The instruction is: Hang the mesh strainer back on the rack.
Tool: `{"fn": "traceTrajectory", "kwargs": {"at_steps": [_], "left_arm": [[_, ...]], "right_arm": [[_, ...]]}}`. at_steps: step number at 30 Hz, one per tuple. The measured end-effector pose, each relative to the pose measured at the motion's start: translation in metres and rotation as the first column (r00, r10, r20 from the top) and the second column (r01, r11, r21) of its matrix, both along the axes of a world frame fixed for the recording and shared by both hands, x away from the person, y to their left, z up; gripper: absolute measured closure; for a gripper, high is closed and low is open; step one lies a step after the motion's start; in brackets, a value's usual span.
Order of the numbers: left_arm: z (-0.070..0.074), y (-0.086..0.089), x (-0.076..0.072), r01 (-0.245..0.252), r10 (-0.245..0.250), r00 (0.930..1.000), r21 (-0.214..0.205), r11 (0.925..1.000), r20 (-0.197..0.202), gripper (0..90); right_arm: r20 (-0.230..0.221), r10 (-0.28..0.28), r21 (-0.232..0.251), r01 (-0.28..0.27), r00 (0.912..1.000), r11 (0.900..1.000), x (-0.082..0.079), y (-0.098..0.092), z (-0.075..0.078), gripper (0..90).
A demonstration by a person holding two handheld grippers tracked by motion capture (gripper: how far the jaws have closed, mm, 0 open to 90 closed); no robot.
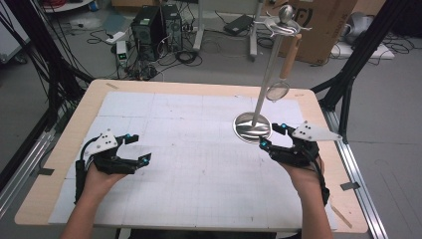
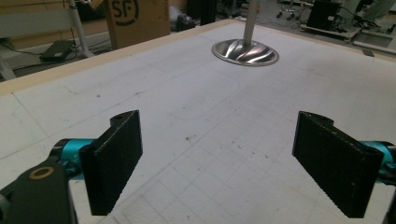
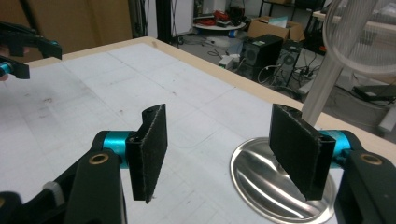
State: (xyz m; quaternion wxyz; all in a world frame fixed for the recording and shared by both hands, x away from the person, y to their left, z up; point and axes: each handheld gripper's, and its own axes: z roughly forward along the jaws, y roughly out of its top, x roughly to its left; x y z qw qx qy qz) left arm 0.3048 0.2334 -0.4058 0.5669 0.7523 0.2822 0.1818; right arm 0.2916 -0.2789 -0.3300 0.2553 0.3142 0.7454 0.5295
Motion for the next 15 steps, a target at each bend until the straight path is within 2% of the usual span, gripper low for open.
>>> {"fn": "traceTrajectory", "kwargs": {"at_steps": [4,10,15], "left_arm": [[0.000,0.001,0.000,-0.001,0.001,1.0000,0.003,1.0000,0.003,16.6],[-0.001,-0.001,0.000,0.006,-0.006,1.0000,0.006,1.0000,-0.002,16.6],[-0.001,0.000,-0.001,0.005,-0.005,1.0000,0.005,1.0000,-0.004,16.6]], "right_arm": [[-0.015,0.005,0.004,-0.005,0.9999,1.0000,0.000,0.000,-0.010,35.7],[-0.014,0.015,0.015,-0.015,0.9998,0.9998,-0.002,0.001,-0.021,34.0],[-0.035,0.016,0.024,-0.015,0.9993,0.9996,-0.003,0.004,-0.031,32.2]]}}
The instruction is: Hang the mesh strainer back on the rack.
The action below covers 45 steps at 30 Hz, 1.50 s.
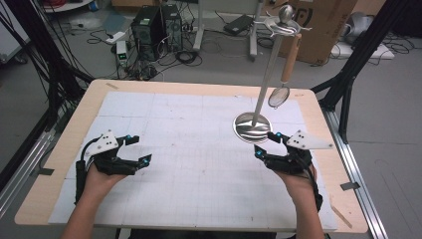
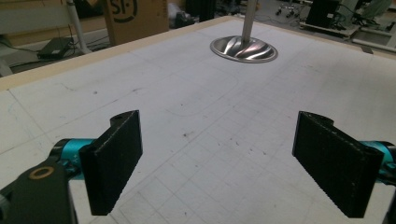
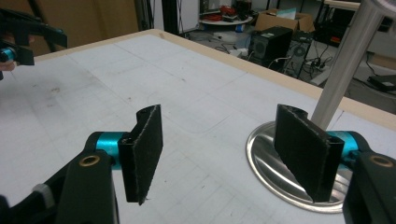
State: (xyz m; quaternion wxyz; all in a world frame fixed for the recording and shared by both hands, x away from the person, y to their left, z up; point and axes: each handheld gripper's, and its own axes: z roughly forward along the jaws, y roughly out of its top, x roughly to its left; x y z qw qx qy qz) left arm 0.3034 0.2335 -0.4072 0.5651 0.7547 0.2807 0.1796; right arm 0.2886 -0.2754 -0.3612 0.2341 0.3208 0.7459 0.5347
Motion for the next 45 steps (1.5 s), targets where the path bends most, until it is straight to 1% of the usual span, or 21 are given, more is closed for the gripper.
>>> {"fn": "traceTrajectory", "kwargs": {"at_steps": [2,5,6,8,10,14,19,22,27,29,35,39,45], "left_arm": [[-0.001,0.000,0.000,-0.002,0.002,1.0000,-0.003,1.0000,-0.003,16.5],[-0.002,-0.001,0.001,0.001,-0.001,1.0000,0.002,1.0000,-0.005,16.5],[-0.002,-0.002,0.001,0.001,-0.001,1.0000,0.001,1.0000,-0.006,16.5],[-0.003,-0.003,0.001,0.005,-0.005,1.0000,0.003,1.0000,-0.006,16.5],[-0.003,-0.003,0.002,0.005,-0.005,1.0000,0.003,1.0000,-0.006,16.5],[-0.003,-0.002,0.003,0.003,-0.003,1.0000,-0.006,1.0000,-0.006,16.6],[-0.003,-0.002,0.003,0.002,-0.002,1.0000,-0.008,1.0000,-0.008,16.6],[-0.003,-0.002,0.003,0.003,-0.003,1.0000,-0.007,1.0000,-0.007,16.6],[-0.003,-0.004,0.002,0.008,-0.008,0.9999,-0.007,0.9999,-0.010,16.6],[-0.003,-0.005,0.002,0.009,-0.009,0.9999,-0.007,0.9999,-0.009,16.5],[-0.004,-0.004,0.003,0.008,-0.008,0.9999,0.001,1.0000,-0.010,16.5],[-0.004,-0.004,0.002,0.014,-0.014,0.9999,-0.001,0.9999,-0.009,16.6],[-0.004,-0.004,0.002,0.010,-0.010,0.9999,-0.001,1.0000,-0.009,16.6]], "right_arm": [[-0.005,0.007,0.008,-0.007,1.0000,0.9999,-0.001,0.000,-0.005,32.1],[-0.025,0.011,0.002,-0.011,0.9996,0.9999,0.001,0.001,-0.011,31.2],[-0.030,0.007,0.010,-0.007,0.9995,0.9999,0.001,0.002,-0.012,30.8],[-0.035,0.013,0.009,-0.012,0.9993,0.9999,0.001,0.005,-0.014,29.7],[-0.033,0.018,-0.002,-0.018,0.9993,0.9998,0.001,0.008,-0.015,28.9],[-0.041,0.028,-0.003,-0.028,0.9988,0.9996,0.002,0.011,-0.019,27.7],[-0.063,0.028,-0.001,-0.028,0.9976,0.9996,0.003,0.012,-0.023,26.0],[-0.073,0.024,0.001,-0.024,0.9970,0.9997,0.004,0.011,-0.025,25.7],[-0.074,0.027,-0.006,-0.028,0.9969,0.9996,0.005,0.010,-0.025,25.6],[-0.083,0.026,-0.008,-0.027,0.9962,0.9996,0.005,0.011,-0.025,25.4],[-0.089,0.029,-0.017,-0.031,0.9956,0.9994,0.006,0.012,-0.026,25.3],[-0.088,0.026,-0.024,-0.028,0.9958,0.9993,0.006,0.012,-0.027,25.3],[-0.099,0.028,-0.025,-0.031,0.9947,0.9992,0.007,0.013,-0.028,25.2]]}}
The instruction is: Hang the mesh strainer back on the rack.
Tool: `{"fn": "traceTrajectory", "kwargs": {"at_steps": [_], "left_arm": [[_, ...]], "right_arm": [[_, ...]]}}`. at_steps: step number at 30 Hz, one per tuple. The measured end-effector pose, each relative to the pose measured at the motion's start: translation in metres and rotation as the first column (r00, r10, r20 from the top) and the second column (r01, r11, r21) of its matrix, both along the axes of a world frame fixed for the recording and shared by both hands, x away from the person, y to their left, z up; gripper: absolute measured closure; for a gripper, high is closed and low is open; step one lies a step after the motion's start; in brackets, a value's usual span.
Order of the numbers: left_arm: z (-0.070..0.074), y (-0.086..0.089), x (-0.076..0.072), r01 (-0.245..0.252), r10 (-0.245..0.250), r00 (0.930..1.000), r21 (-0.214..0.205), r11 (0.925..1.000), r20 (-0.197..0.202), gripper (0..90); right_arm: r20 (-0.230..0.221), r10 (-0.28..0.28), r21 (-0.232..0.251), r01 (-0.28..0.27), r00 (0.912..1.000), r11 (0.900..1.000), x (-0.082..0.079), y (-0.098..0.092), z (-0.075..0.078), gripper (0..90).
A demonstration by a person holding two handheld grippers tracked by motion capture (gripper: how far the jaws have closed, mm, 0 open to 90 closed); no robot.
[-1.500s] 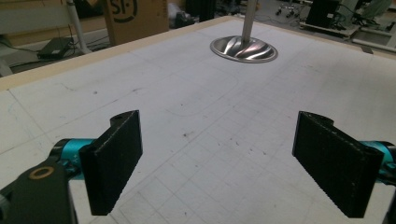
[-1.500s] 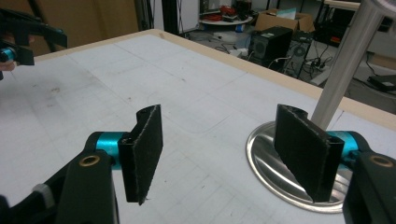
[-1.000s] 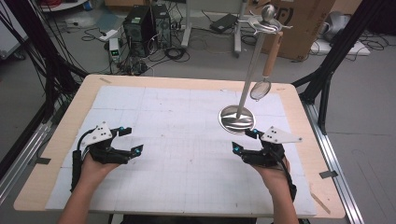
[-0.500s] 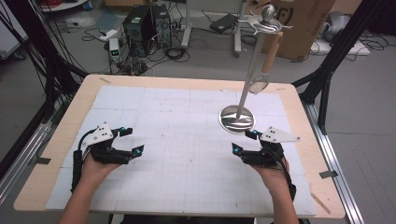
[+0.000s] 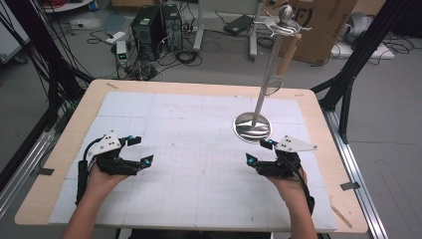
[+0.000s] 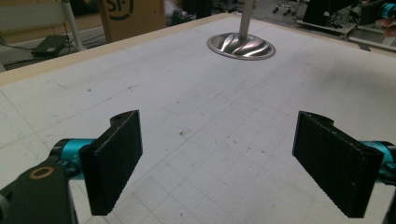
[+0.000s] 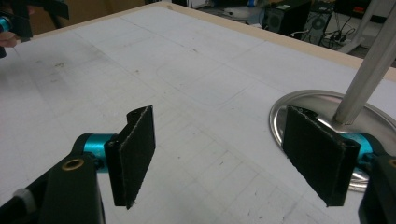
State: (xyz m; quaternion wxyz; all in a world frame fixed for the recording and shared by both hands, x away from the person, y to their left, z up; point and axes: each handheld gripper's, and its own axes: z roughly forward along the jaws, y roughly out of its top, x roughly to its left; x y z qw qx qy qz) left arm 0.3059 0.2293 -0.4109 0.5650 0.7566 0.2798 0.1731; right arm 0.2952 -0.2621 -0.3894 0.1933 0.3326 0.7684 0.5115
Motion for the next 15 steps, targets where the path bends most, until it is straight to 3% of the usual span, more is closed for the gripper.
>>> {"fn": "traceTrajectory", "kwargs": {"at_steps": [15], "left_arm": [[0.0002,-0.0011,-0.0009,0.003,-0.003,1.0000,0.006,1.0000,0.000,16.6]], "right_arm": [[0.005,-0.001,0.004,0.001,1.0000,1.0000,0.0009,0.0010,0.0000,25.0]]}}
